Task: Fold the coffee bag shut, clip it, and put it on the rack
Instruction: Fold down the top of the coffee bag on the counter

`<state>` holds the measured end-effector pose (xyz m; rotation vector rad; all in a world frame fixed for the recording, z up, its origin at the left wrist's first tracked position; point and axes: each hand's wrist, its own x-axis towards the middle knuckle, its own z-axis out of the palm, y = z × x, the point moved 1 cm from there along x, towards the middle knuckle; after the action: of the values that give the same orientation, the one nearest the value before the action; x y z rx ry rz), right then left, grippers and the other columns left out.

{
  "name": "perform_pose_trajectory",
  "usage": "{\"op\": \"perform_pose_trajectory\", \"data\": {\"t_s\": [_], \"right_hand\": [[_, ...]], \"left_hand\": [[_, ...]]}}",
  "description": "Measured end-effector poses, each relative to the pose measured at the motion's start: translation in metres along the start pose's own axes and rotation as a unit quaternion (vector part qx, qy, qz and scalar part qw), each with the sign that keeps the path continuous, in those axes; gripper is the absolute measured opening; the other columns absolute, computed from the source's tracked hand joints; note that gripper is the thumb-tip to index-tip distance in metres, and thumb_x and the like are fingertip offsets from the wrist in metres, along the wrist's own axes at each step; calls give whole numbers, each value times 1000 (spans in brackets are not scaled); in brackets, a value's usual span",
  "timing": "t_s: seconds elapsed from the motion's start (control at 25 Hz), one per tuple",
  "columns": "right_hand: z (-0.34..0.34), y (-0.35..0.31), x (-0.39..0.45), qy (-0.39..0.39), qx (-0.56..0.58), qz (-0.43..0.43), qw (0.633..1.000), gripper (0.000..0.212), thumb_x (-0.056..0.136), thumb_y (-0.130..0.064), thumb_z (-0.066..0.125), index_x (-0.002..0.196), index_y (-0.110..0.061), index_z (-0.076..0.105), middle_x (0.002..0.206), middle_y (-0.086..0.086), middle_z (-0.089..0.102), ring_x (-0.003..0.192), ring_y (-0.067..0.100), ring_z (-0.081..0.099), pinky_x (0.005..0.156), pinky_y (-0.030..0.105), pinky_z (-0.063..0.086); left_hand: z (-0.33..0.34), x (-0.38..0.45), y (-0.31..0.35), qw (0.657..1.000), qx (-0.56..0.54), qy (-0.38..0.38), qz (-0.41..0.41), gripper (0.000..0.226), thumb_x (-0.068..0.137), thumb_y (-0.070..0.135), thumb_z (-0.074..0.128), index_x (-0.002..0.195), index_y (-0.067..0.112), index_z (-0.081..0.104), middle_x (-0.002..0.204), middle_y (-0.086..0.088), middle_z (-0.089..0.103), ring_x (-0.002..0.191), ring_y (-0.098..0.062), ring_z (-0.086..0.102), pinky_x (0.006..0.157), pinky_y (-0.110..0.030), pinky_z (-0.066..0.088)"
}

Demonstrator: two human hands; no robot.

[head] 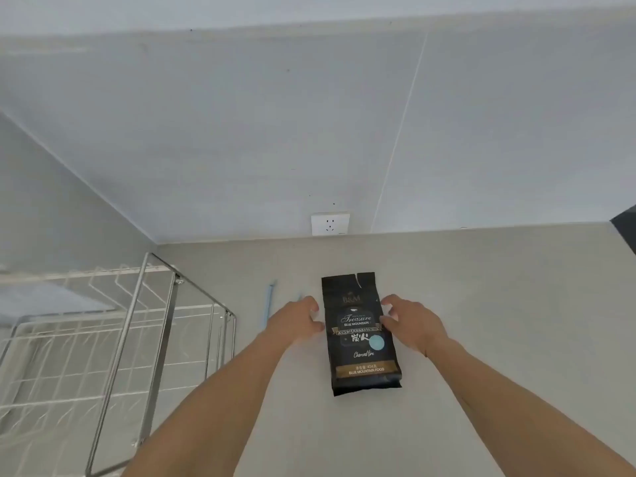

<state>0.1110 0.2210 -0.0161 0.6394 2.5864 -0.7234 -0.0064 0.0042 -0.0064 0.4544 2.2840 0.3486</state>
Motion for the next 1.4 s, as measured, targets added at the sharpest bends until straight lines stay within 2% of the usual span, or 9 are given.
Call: {"op": "perform_pose_trajectory", "data": {"t_s": [0.16, 0.36, 0.52, 0.64, 0.76, 0.88, 0.96, 1.16, 1.4], "right_hand": [[4, -5, 15, 10, 113, 30, 993, 33, 89, -34, 57, 121, -30, 48, 107, -3, 70, 94, 21, 63, 76, 33, 51], [10, -8, 23, -24, 256, 45, 965, 35, 87, -22, 67, 119, -23, 56, 94, 1, 69, 86, 19, 64, 66, 25, 52], [14, -7, 18, -6, 362, 73, 929, 33, 85, -14, 71, 115, -19, 61, 104, 9, 71, 96, 28, 67, 78, 38, 59], [11, -8, 11, 17, 433, 91, 897, 28, 81, -7, 74, 107, -14, 65, 100, 12, 72, 95, 30, 68, 73, 38, 59], [3, -8, 1, 38, 413, 76, 907, 21, 78, -10, 77, 94, -21, 68, 85, -1, 73, 87, 18, 67, 62, 23, 55], [-6, -9, -16, 68, 360, 42, 930, 18, 76, -17, 78, 87, -28, 70, 77, -14, 72, 77, 2, 65, 50, 6, 46], [-7, -8, -31, 90, 344, 30, 934, 16, 75, -20, 77, 83, -32, 71, 74, -16, 73, 75, -3, 66, 52, 5, 45], [-4, -8, -71, 126, 372, 6, 920, 13, 75, -19, 78, 83, -27, 74, 67, -21, 72, 71, -12, 62, 55, 1, 45], [7, -2, -119, 147, 380, 0, 913, 16, 72, -17, 80, 76, -31, 75, 87, -11, 69, 83, 5, 61, 68, 16, 44]], "left_hand": [[8, 14, 10, 992, -115, 55, 17, 37, 87, 28, 63, 120, 20, 48, 108, -11, 67, 97, -29, 62, 86, -41, 53], [19, 22, 13, 978, -203, 46, 11, 32, 85, 14, 67, 115, 15, 56, 109, -14, 69, 89, -23, 63, 84, -33, 50], [26, 17, 16, 949, -308, 62, -18, 28, 83, 12, 72, 108, 15, 61, 100, -10, 66, 90, -22, 63, 75, -29, 54], [23, 9, 19, 930, -352, 101, -22, 25, 81, 11, 74, 103, 14, 63, 91, -9, 62, 87, -22, 62, 78, -36, 56], [19, 0, 19, 923, -370, 103, -8, 29, 80, 9, 76, 106, 11, 64, 85, -7, 59, 85, -21, 60, 77, -35, 55], [18, -17, 17, 926, -353, 131, 27, 26, 78, 8, 77, 102, 12, 68, 80, 0, 61, 76, -13, 59, 64, -12, 49], [22, -32, 15, 926, -342, 154, 52, 20, 78, 8, 77, 96, 13, 71, 80, 2, 65, 73, -8, 59, 57, -3, 46], [30, -68, 11, 913, -361, 166, 92, 14, 78, 7, 76, 90, 14, 74, 81, 3, 68, 71, -2, 59, 61, -2, 45], [51, -109, 3, 895, -405, 156, 104, 19, 74, 8, 79, 79, 25, 76, 84, 0, 71, 65, 2, 61, 65, -10, 50]]}}
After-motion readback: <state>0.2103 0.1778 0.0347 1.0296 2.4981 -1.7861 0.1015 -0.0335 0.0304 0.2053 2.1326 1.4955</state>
